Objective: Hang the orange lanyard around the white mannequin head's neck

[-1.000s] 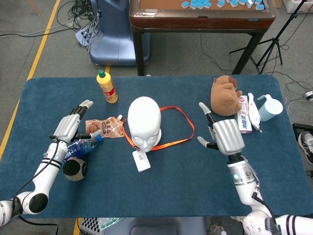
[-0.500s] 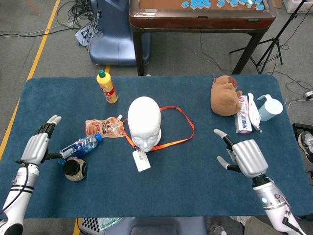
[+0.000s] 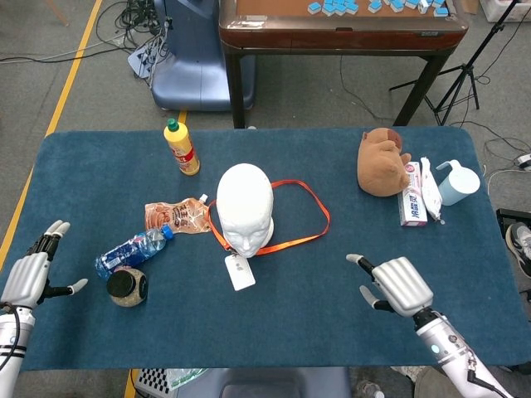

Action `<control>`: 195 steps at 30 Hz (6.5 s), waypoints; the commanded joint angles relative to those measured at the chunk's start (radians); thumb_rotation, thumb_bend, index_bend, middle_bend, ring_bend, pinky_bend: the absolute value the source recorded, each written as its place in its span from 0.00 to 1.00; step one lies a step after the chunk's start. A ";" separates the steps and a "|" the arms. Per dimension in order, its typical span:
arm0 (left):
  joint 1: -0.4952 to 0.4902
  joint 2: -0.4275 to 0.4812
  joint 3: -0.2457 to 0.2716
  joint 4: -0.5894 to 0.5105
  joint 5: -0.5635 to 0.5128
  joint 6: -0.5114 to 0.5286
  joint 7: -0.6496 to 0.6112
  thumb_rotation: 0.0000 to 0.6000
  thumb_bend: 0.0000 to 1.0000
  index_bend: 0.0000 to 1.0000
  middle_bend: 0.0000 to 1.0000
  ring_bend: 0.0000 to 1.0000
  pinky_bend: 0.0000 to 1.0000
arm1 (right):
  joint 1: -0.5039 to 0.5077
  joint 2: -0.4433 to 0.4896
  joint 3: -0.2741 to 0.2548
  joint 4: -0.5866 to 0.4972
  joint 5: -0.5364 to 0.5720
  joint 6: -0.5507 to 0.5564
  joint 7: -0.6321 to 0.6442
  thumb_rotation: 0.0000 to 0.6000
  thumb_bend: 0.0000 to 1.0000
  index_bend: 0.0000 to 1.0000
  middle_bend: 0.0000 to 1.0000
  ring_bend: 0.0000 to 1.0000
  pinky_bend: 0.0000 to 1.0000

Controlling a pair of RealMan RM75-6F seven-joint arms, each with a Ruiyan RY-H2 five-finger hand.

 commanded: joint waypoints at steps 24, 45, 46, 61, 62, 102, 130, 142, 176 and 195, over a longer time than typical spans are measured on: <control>0.088 0.054 0.009 -0.059 0.115 0.076 -0.050 1.00 0.25 0.00 0.05 0.03 0.13 | 0.411 -0.467 0.109 0.233 0.561 -0.366 -0.372 0.68 0.89 0.21 1.00 1.00 1.00; 0.116 0.065 0.007 -0.078 0.159 0.094 -0.072 1.00 0.25 0.00 0.05 0.03 0.14 | 0.510 -0.622 0.097 0.348 0.625 -0.324 -0.393 0.68 0.89 0.21 1.00 1.00 1.00; 0.117 0.065 0.007 -0.077 0.158 0.092 -0.072 1.00 0.25 0.00 0.05 0.03 0.14 | 0.512 -0.618 0.089 0.342 0.626 -0.323 -0.397 0.68 0.89 0.21 1.00 1.00 1.00; 0.125 0.056 0.012 -0.070 0.173 0.087 -0.073 1.00 0.25 0.00 0.05 0.03 0.14 | 0.461 -0.400 -0.083 0.027 0.581 -0.257 -0.414 0.66 0.87 0.19 1.00 1.00 1.00; 0.126 0.056 0.013 -0.070 0.175 0.087 -0.074 1.00 0.25 0.00 0.05 0.03 0.14 | 0.456 -0.391 -0.082 0.020 0.572 -0.245 -0.408 0.66 0.87 0.19 1.00 1.00 1.00; 0.157 0.065 0.025 -0.081 0.225 0.112 -0.101 1.00 0.25 0.00 0.05 0.03 0.14 | 0.430 -0.407 -0.151 0.003 0.561 -0.142 -0.453 0.66 0.78 0.17 1.00 1.00 1.00; 0.166 0.062 0.033 -0.086 0.225 0.112 -0.099 1.00 0.25 0.00 0.05 0.03 0.14 | 0.344 -0.381 -0.170 0.035 0.467 -0.163 -0.413 0.66 0.78 0.17 1.00 1.00 1.00; 0.170 0.061 0.036 -0.080 0.219 0.107 -0.100 1.00 0.25 0.00 0.05 0.03 0.14 | 0.351 -0.417 -0.147 0.047 0.490 -0.185 -0.446 0.66 0.78 0.17 1.00 1.00 1.00; 0.178 0.044 0.019 -0.028 0.209 0.130 -0.089 1.00 0.25 0.00 0.05 0.03 0.14 | 0.047 -0.151 -0.231 -0.046 0.076 0.279 -0.273 0.66 0.70 0.17 0.86 0.96 1.00; 0.201 0.042 0.030 -0.032 0.212 0.165 0.025 1.00 0.25 0.00 0.05 0.03 0.14 | -0.198 -0.049 -0.116 0.109 0.042 0.507 -0.107 0.60 0.33 0.17 0.42 0.48 0.58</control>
